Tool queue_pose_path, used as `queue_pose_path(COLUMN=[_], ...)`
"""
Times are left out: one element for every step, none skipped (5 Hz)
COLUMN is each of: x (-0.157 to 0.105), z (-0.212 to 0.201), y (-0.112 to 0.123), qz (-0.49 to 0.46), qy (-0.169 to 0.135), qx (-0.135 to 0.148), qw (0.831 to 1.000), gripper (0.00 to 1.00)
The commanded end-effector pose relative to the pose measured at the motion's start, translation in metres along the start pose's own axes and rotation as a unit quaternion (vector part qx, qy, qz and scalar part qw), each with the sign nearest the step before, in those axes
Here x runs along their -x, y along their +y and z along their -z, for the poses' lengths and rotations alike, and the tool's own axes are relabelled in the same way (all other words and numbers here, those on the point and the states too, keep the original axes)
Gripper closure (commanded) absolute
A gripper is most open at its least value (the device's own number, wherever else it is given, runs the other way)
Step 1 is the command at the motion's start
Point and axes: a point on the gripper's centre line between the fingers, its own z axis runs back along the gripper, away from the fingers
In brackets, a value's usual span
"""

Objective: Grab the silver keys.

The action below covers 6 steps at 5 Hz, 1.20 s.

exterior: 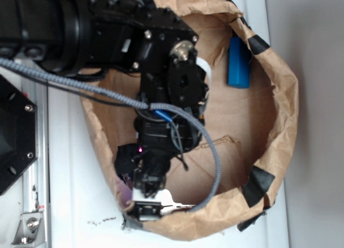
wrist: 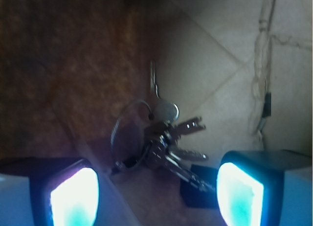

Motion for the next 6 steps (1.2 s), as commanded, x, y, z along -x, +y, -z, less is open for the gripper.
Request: queue_pose_path(x=[-0.016,-0.018,-0.023,-0.030,-0.035,-0.038], z=[0.007,0.021,0.026,0.017,0.002,-0.002], y=[-0.010,-0.012,-0.009,-0.003,0.005,0.013], qz=[0.020,0.027,0.034,0.023,0.010,-0.004], qy=[-0.038,-0.041,-0.068,-0.092,-0.116,-0.134], qx=[-0.011,-0.018,-0.050,-0.070,-0.075,-0.098], qw=[0.999,0.999,0.996,0.993,0.990,0.986], gripper=[0.00,0.00,0.00,0.00,0.00,0.00])
